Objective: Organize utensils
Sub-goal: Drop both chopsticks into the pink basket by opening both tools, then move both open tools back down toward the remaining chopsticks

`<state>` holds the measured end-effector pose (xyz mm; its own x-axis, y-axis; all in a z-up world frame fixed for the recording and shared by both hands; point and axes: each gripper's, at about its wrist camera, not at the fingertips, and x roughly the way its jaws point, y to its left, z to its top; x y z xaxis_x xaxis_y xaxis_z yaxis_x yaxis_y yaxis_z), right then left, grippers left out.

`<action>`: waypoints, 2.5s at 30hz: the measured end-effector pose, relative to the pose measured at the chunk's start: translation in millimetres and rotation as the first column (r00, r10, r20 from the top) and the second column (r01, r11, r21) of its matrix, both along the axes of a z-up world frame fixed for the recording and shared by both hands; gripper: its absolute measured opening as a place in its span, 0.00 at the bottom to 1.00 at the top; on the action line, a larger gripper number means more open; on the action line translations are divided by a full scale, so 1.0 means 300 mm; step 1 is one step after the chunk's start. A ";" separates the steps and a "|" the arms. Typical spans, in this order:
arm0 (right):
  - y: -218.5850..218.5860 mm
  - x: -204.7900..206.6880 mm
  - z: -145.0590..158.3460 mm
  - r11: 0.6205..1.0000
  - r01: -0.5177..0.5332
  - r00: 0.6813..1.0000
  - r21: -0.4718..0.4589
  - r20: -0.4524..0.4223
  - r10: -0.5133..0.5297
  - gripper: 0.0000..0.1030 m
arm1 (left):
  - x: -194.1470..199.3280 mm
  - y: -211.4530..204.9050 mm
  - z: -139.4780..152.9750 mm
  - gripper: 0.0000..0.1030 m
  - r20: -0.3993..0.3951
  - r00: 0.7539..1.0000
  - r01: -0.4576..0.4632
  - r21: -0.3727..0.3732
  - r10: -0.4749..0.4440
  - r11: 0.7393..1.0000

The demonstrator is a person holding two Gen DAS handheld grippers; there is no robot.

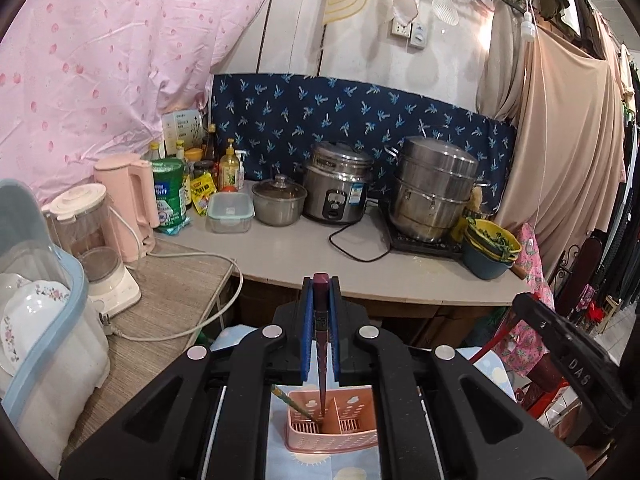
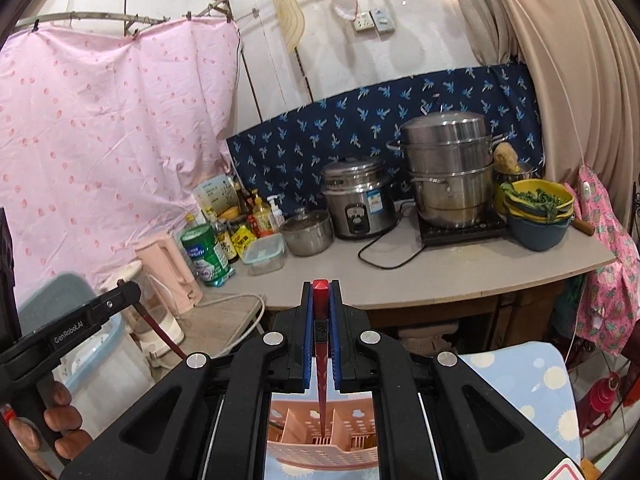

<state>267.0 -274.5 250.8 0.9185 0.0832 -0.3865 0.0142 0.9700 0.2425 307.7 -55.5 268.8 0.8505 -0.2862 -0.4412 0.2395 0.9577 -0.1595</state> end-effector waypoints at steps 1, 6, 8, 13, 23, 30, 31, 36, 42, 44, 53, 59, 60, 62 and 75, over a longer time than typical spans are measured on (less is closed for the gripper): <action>0.004 0.012 -0.024 1.000 -0.002 1.000 -0.002 -0.017 0.002 0.07 | 0.008 -0.002 -0.019 0.07 -0.012 1.000 -0.001 0.004 0.001 1.000; 0.017 0.049 -0.112 1.000 -0.009 0.997 -0.013 -0.075 0.008 0.07 | 0.034 -0.004 -0.089 0.07 -0.061 0.998 -0.004 0.001 0.004 1.000; 0.018 0.047 -0.130 1.000 0.001 0.997 -0.017 -0.078 -0.002 0.10 | 0.041 0.001 -0.111 0.07 -0.080 0.997 -0.006 -0.006 0.006 1.000; 0.008 0.020 -0.126 1.000 0.013 0.998 -0.010 -0.064 -0.014 0.28 | 0.022 0.005 -0.121 0.34 -0.069 0.997 -0.027 0.015 0.028 1.000; -0.001 -0.115 -0.111 1.000 0.015 0.999 0.003 -0.049 -0.014 0.37 | -0.079 0.014 -0.115 0.49 -0.046 0.997 -0.051 0.058 0.054 0.997; 0.015 -0.277 -0.194 1.000 0.013 0.995 -0.013 -0.099 -0.014 0.43 | -0.204 0.048 -0.191 0.49 -0.077 0.996 -0.043 0.086 0.049 0.995; 0.015 -0.308 -0.218 1.000 0.012 0.994 -0.011 -0.113 -0.013 0.43 | -0.223 0.055 -0.208 0.49 -0.081 0.995 -0.044 0.095 0.052 0.995; 0.032 -0.454 -0.350 1.000 0.017 0.981 -0.017 -0.193 -0.020 0.43 | -0.342 0.079 -0.343 0.49 -0.117 0.991 -0.041 0.160 0.061 0.986; 0.088 -0.592 -0.500 0.997 0.009 0.960 -0.077 -0.279 -0.030 0.43 | -0.464 0.115 -0.520 0.49 -0.211 0.976 -0.018 0.182 0.057 0.983; 0.117 -0.643 -0.562 0.993 -0.001 0.950 -0.116 -0.310 -0.036 0.43 | -0.510 0.120 -0.583 0.49 -0.240 0.969 -0.007 0.198 0.055 0.980; 0.195 -0.802 -0.801 0.990 -0.047 0.891 -0.132 -0.453 -0.018 0.43 | -0.658 0.152 -0.799 0.49 -0.347 0.936 0.029 0.216 0.049 0.976; 0.223 -0.857 -0.882 0.991 -0.052 0.871 -0.124 -0.491 -0.015 0.43 | -0.720 0.152 -0.861 0.49 -0.374 0.926 0.047 0.224 0.042 0.973; 0.227 -0.860 -0.887 0.991 -0.054 0.869 -0.124 -0.495 -0.015 0.43 | -0.726 0.151 -0.864 0.49 -0.378 0.925 0.049 0.221 0.039 0.974; 0.233 -0.862 -0.894 0.991 -0.055 0.866 -0.120 -0.500 -0.012 0.42 | -0.742 0.149 -0.875 0.49 -0.383 0.923 0.055 0.219 0.034 0.974; 0.256 -0.883 -0.936 0.988 -0.062 0.855 -0.140 -0.519 -0.020 0.35 | -0.796 0.138 -0.924 0.49 -0.415 0.910 0.083 0.221 0.017 0.972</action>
